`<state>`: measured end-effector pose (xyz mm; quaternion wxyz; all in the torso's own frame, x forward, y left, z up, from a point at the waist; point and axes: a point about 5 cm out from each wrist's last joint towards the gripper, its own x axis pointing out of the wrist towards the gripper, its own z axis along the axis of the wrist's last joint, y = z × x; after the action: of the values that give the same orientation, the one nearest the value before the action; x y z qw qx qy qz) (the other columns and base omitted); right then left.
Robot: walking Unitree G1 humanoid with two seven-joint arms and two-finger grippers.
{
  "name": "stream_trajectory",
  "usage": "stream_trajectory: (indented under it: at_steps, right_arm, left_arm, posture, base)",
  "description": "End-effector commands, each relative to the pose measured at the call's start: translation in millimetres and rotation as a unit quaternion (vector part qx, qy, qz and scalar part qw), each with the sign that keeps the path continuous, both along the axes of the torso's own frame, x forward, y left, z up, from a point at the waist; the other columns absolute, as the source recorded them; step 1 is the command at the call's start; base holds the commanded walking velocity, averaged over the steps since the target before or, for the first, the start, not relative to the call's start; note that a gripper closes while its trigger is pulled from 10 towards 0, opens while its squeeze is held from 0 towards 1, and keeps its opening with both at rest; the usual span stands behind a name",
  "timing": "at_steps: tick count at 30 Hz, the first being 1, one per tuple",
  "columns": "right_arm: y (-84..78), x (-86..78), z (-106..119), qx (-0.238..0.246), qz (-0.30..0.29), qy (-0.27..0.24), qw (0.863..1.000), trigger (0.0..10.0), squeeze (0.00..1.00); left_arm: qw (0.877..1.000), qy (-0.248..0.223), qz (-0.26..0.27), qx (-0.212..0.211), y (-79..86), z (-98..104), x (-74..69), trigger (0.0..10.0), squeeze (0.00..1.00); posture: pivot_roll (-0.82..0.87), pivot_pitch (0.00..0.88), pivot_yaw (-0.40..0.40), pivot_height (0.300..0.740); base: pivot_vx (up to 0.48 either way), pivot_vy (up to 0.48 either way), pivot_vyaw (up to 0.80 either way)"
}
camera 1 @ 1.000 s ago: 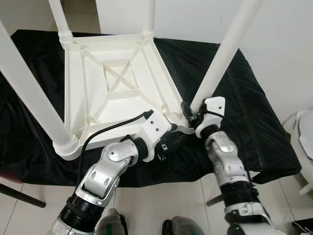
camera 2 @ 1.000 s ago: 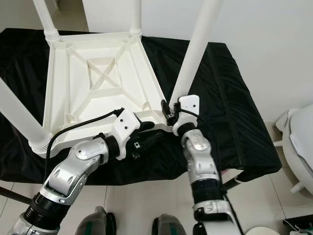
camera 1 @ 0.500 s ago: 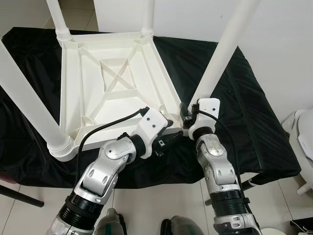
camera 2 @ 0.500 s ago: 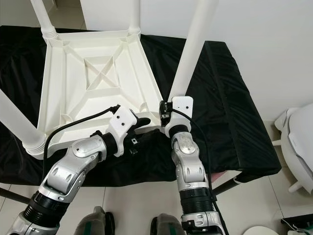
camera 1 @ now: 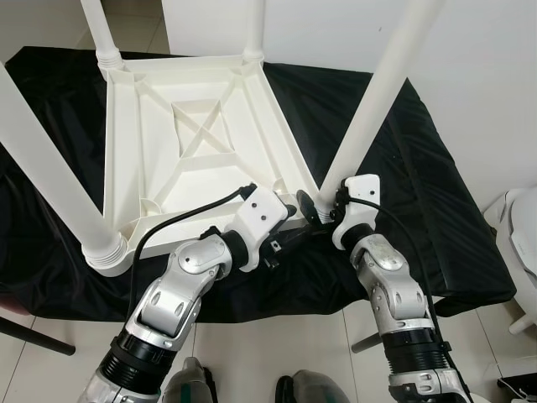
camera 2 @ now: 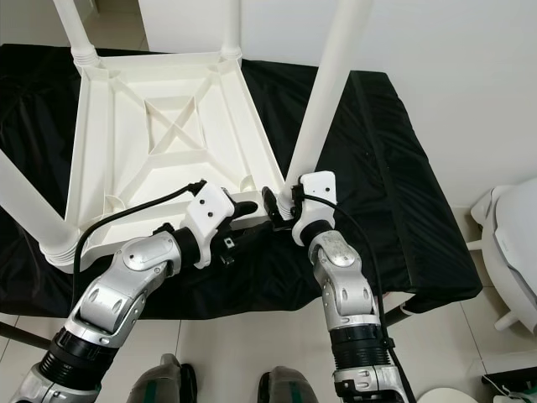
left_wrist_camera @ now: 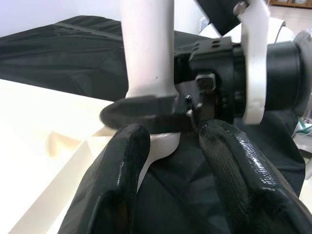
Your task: Building children table
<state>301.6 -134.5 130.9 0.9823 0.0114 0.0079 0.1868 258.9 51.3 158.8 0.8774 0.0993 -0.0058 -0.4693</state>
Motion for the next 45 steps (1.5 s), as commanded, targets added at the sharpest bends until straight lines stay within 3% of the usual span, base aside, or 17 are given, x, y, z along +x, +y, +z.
stream_trajectory:
  at_steps: [1, 3, 4, 8, 11, 18, 19, 21, 22, 34, 35, 38, 39, 40, 42, 45]
  right_arm:
    - [-4.7, 2.0, 0, -0.007, 0.019, -0.004, 1.0, 10.0, 1.0]
    - [-13.3, 6.0, 3, -0.016, 0.037, -0.013, 0.999, 10.0, 1.0]
    - [-21.1, 9.6, 5, -0.033, 0.051, -0.02, 0.998, 10.0, 0.0]
    - [-35.7, 19.6, 7, -0.061, 0.088, -0.031, 0.994, 10.0, 0.0]
    - [-36.2, 20.0, 7, -0.063, 0.09, -0.032, 0.993, 10.0, 0.0]
    - [-33.8, 34.2, 3, -0.085, 0.167, -0.037, 0.982, 10.0, 0.0]
    - [-33.0, 35.7, 1, -0.087, 0.173, -0.035, 0.98, 0.7, 0.0]
    - [-32.5, 36.4, 0, -0.089, 0.177, -0.033, 0.98, 0.7, 0.0]
    - [-32.0, 36.9, -2, -0.089, 0.178, -0.032, 0.979, 0.0, 0.0]
    - [-35.1, 36.1, -15, -0.078, 0.182, -0.018, 0.98, 0.0, 0.0]
    - [-36.7, 35.1, -18, -0.073, 0.169, -0.018, 0.983, 4.2, 0.0]
    - [-37.4, 34.9, -18, -0.073, 0.164, -0.018, 0.984, 4.2, 0.0]
    - [-36.3, 33.6, -19, -0.066, 0.159, -0.019, 0.985, 10.0, 0.0]
    - [-35.5, 32.8, -20, -0.061, 0.155, -0.02, 0.986, 10.0, 0.0]
    - [-34.0, 30.8, -24, -0.047, 0.092, -0.011, 0.995, 10.0, 0.0]
    - [-33.3, 30.2, -27, -0.053, 0.07, -0.007, 0.996, 10.0, 0.0]
  left_arm:
    - [0.999, -0.004, 0.036, 0.004, 2.5, -3, 3.5, 10.0, 0.0]
    - [0.999, -0.005, 0.035, 0.004, 2.3, -3, 3.4, 10.0, 0.0]
    - [0.999, -0.006, 0.034, 0.004, 2.1, -2, 3.2, 10.0, 0.0]
    - [0.999, -0.009, 0.031, 0.007, 1.5, -2, 3.7, 10.0, 0.0]
    - [0.999, -0.009, 0.031, 0.007, 1.5, -2, 3.8, 10.0, 0.0]
    - [0.999, -0.012, 0.029, 0.006, 1.0, 0, 2.5, 10.0, 0.0]
    - [0.999, -0.012, 0.03, 0.006, 1.0, 0, 2.1, 10.0, 0.0]
    - [0.999, -0.012, 0.03, 0.006, 0.9, 0, 1.9, 10.0, 0.0]
    - [0.999, -0.011, 0.031, 0.005, 1.0, 0, 1.5, 10.0, 0.0]
    - [0.999, -0.01, 0.036, 0.003, 2.5, 1, 1.2, 10.0, 0.0]
    - [0.999, -0.01, 0.035, 0.003, 2.2, 1, 1.3, 10.0, 0.0]
    - [0.999, -0.01, 0.035, 0.003, 2.0, 1, 1.3, 10.0, 0.0]
    - [0.999, -0.01, 0.034, 0.003, 1.6, 1, 1.3, 10.0, 0.0]
    - [0.999, -0.01, 0.033, 0.003, 1.2, 1, 1.2, 10.0, 0.0]
    - [0.999, -0.01, 0.03, 0.002, 0.6, 1, 1.0, 10.0, 0.0]
    - [1.0, -0.009, 0.03, 0.002, 0.5, 1, 0.8, 10.0, 0.0]
  posture:
    - [-0.12, 0.006, -0.057, 0.74]
    - [-0.12, 0.0, -0.054, 0.74]
    - [-0.12, 0.0, -0.053, 0.74]
    - [-0.11, 0.0, -0.054, 0.74]
    - [-0.11, 0.0, -0.054, 0.74]
    - [-0.1, 0.0, -0.056, 0.74]
    - [-0.09, 0.0, -0.056, 0.74]
    - [-0.09, 0.0, -0.058, 0.74]
    - [-0.09, 0.0, -0.059, 0.74]
    - [-0.09, 0.016, -0.055, 0.74]
    - [-0.09, 0.018, -0.052, 0.74]
    - [-0.09, 0.018, -0.052, 0.74]
    - [-0.09, 0.019, -0.052, 0.74]
    - [-0.09, 0.019, -0.052, 0.74]
    - [-0.1, 0.023, -0.05, 0.74]
    - [-0.1, 0.023, -0.05, 0.74]
  base:
    - [0.0, 0.0, 0.0]
    - [0.0, 0.0, 0.0]
    - [0.0, 0.0, 0.0]
    - [0.0, 0.0, 0.0]
    - [0.0, 0.0, 0.0]
    - [0.0, 0.0, 0.0]
    - [0.0, 0.0, 0.0]
    - [0.0, 0.0, 0.0]
    - [0.0, 0.0, 0.0]
    - [0.0, 0.0, 0.0]
    - [0.0, 0.0, 0.0]
    - [0.0, 0.0, 0.0]
    - [0.0, 0.0, 0.0]
    - [0.0, 0.0, 0.0]
    - [0.0, 0.0, 0.0]
    - [0.0, 0.0, 0.0]
